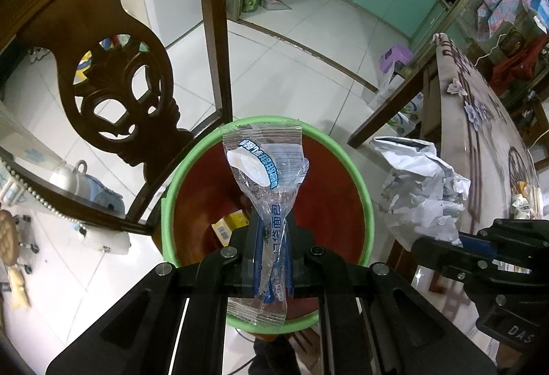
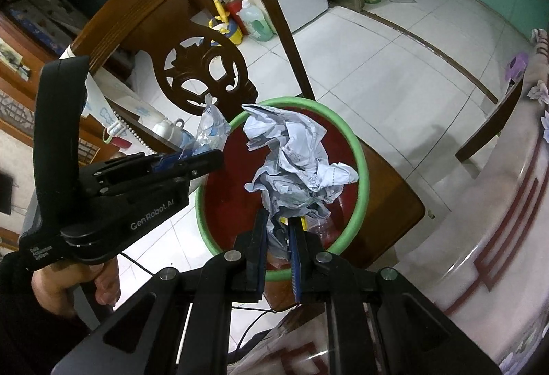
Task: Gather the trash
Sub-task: 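Open both grippers to drop the wrapper and paper into the bin, then grasp the crumpled paper with the right gripper while the left grasps the cigarette box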
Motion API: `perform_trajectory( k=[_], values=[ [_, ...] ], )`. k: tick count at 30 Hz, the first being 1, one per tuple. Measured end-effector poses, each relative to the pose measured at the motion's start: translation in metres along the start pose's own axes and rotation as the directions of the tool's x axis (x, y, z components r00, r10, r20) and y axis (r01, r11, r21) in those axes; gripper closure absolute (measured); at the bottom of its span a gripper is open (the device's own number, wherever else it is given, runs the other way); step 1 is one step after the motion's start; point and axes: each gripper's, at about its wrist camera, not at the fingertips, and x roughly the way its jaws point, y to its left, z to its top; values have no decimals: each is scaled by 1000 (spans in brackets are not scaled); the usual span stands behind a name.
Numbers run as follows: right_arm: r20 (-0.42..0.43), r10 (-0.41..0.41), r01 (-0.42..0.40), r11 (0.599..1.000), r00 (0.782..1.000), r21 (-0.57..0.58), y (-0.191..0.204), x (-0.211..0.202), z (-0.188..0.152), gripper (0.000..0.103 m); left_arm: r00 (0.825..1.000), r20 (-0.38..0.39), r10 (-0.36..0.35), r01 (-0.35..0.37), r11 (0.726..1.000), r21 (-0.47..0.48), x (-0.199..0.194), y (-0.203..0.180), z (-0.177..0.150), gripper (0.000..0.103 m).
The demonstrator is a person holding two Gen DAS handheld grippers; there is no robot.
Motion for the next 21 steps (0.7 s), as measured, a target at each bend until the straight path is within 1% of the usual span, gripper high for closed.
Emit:
perform_trajectory(
  k=[1,2,3,4,5,6,7,9,10,11,14,16,18,21],
  values=[
    [3,-9,9,1000,1000,1,1,1,0,93,1000,2,6,-6,1000,-6,0,1,0,88],
    [3,-17,17,1000,1000,5,1,2,0,90,1000,6,15,-14,1000,-15,-1,3,0,72],
    [6,-21,21,1000,1000,13,0,4,1,88,1000,15,23,-23,999,-23,-2,5,-1,60],
    [9,-19,19,1000,1000,18,0,4,0,86,999,22,29,-28,999,-27,-3,6,-1,34],
    [16,-12,11,1000,1000,24,0,4,0,80,999,41,29,-28,999,-30,-7,6,-1,27],
    [23,-7,7,1000,1000,16,2,4,-1,74,998,53,26,-25,999,-29,-9,6,-2,27],
    [28,-9,9,1000,1000,5,3,2,-2,70,998,59,30,-29,999,-22,-11,5,-2,27],
    [61,-28,30,999,998,-32,9,-3,-6,54,997,60,41,-40,999,-14,-12,4,-1,27],
    [78,-29,32,999,996,-38,10,-7,-9,49,997,62,42,-41,999,-13,-12,3,-1,27],
    [97,-26,30,999,995,-39,10,-11,-11,41,997,65,44,-44,999,-10,-13,1,-2,27],
    [131,-26,28,999,991,-14,7,-27,-20,40,996,76,40,-40,999,2,-18,-6,-2,27],
    [148,-53,52,999,988,9,3,-42,-28,40,996,87,27,-29,999,22,-23,-15,-3,27],
    [189,-88,85,996,978,24,0,-62,-41,40,994,107,6,-13,998,61,-32,-31,-4,27],
    [252,-163,152,986,954,63,-10,-102,-69,40,990,136,-37,19,992,125,-45,-59,-6,26]
  ],
)
